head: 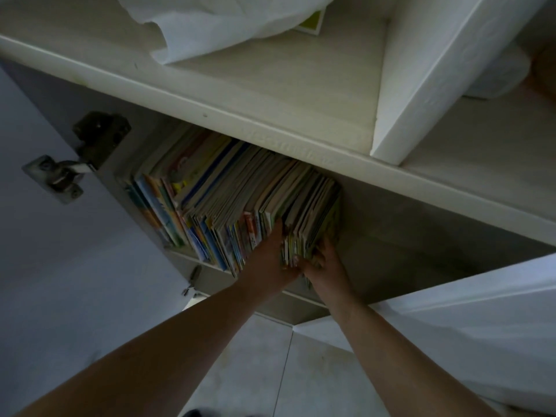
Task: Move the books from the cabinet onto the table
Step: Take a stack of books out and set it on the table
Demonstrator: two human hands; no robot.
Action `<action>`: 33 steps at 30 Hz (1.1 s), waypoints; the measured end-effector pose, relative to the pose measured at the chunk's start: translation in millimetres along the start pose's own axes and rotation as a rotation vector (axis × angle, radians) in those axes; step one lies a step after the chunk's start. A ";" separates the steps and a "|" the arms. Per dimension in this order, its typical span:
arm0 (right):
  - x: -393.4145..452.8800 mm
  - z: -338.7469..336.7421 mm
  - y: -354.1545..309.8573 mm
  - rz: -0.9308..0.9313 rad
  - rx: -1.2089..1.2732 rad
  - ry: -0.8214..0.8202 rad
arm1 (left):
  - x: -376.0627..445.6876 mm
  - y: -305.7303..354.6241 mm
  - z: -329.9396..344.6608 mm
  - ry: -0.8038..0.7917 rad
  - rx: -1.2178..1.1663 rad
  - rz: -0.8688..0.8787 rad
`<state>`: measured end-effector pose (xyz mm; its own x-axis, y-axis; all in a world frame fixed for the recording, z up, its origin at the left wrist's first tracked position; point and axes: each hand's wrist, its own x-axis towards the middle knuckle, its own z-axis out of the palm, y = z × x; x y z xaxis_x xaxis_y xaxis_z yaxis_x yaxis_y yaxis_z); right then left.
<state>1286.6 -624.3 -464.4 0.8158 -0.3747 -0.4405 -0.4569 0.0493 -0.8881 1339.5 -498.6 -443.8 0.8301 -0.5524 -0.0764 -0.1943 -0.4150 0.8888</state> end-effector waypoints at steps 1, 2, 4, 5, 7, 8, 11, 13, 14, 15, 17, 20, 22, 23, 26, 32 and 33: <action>-0.6 0.3 -0.3 -0.002 0.006 0.003 | 0.5 0.7 0.5 0.006 -0.012 -0.004; -1.0 0.6 0.3 0.000 0.014 0.007 | 0.4 1.5 1.1 0.008 -0.031 -0.013; -1.9 2.4 -0.4 -0.001 0.036 0.019 | 1.5 0.6 2.3 0.012 -0.083 -0.060; -2.3 3.1 -0.5 -0.002 0.045 0.023 | 2.3 -0.6 2.9 0.018 -0.095 -0.078; -3.4 3.3 -1.6 -0.004 0.059 0.023 | 3.9 -2.4 3.9 0.037 -0.087 -0.085; -3.7 2.4 -1.7 -0.009 0.068 0.023 | 4.3 -2.3 4.6 0.054 -0.067 -0.073; -4.7 -2.2 -1.8 0.000 0.107 0.023 | 4.7 -1.9 9.5 0.112 -0.002 -0.041; -6.3 -3.5 -2.4 0.003 0.101 0.039 | 3.7 -0.1 13.4 0.142 -0.016 -0.039; -7.2 -4.4 -2.8 0.003 0.082 0.053 | 3.7 0.3 16.3 0.151 -0.035 -0.032; -8.1 -4.9 -2.4 0.017 0.076 0.064 | 3.7 0.4 18.7 0.146 -0.055 -0.040; -9.2 -7.0 0.0 0.048 0.092 0.092 | 5.7 1.7 24.6 0.141 -0.098 -0.071; -12.2 -10.2 3.9 0.082 0.129 0.123 | 14.3 -1.0 39.5 0.154 -0.080 -0.139; -14.2 -11.6 4.1 0.116 0.193 0.106 | 20.4 -0.3 46.4 0.132 -0.077 -0.166; -15.3 -13.4 4.5 0.139 0.237 0.098 | 22.4 2.4 49.9 0.108 -0.116 -0.178; -15.1 -18.5 7.7 0.241 0.363 0.101 | 24.4 7.6 61.0 0.079 -0.212 -0.206; -14.0 -26.5 9.8 0.274 0.406 0.043 | 21.7 0.6 77.7 0.166 -0.148 -0.201; -14.3 -26.9 9.8 0.268 0.404 0.037 | 22.0 -0.1 79.3 0.191 -0.129 -0.203</action>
<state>1261.0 -643.4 -463.4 0.6716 -0.3319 -0.6624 -0.4695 0.5011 -0.7270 1316.3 -568.1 -481.4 0.9306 -0.3169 -0.1833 0.0438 -0.4008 0.9151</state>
